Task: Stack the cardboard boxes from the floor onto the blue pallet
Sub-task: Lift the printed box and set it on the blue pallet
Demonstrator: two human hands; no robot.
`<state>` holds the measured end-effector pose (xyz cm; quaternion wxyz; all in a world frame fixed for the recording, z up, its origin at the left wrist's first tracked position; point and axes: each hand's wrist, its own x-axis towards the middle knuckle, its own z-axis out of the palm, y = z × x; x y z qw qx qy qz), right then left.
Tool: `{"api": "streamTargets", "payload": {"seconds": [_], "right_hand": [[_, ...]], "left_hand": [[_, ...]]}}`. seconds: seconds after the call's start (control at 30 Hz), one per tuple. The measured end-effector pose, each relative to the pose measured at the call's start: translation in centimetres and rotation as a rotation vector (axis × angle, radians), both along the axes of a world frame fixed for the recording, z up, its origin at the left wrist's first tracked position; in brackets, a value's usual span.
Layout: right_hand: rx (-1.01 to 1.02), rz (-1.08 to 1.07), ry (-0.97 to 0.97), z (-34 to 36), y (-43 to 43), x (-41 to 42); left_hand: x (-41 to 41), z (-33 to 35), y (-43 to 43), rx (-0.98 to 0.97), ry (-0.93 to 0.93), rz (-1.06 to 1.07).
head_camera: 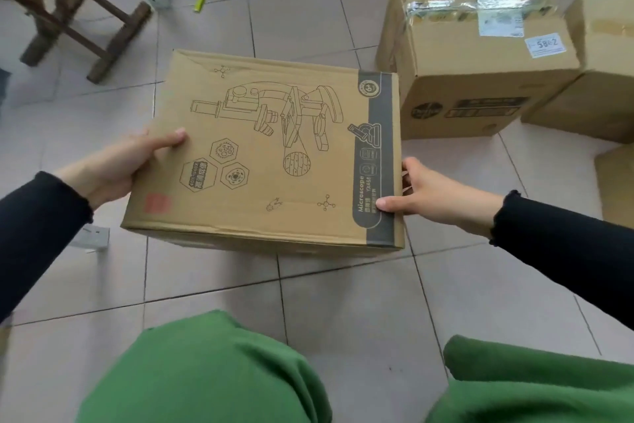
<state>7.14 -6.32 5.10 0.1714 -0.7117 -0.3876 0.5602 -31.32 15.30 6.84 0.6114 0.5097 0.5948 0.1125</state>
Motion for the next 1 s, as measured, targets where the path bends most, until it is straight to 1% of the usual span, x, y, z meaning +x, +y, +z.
{"api": "streamTargets", "payload": {"seconds": [0.17,0.3,0.4,0.6,0.87,1.0], "right_hand": [[0.129,0.0,0.121,-1.7,7.0,-2.1],[0.161,0.004,0.193,-3.3,9.7,-2.9],[0.199,-0.019,0.191,-4.1,10.6,-3.1],[0.265,-0.053,0.162,-4.9,11.8,-3.0],[0.265,-0.081,0.133,-4.7,11.1,-1.9],[0.259,-0.075,0.114,-4.7,10.3,-1.9]], "left_hand": [[-2.8,-0.9,3.0,-0.009,-0.014,0.149],[-3.5,-2.5,4.8,0.001,-0.019,0.219],[-3.5,-3.7,5.8,0.062,-0.005,0.214],[-3.1,-5.0,6.7,0.09,-0.046,0.247],[-1.5,-5.8,6.7,0.077,-0.083,0.26],[-1.3,-6.1,7.0,0.079,-0.085,0.199]]}}
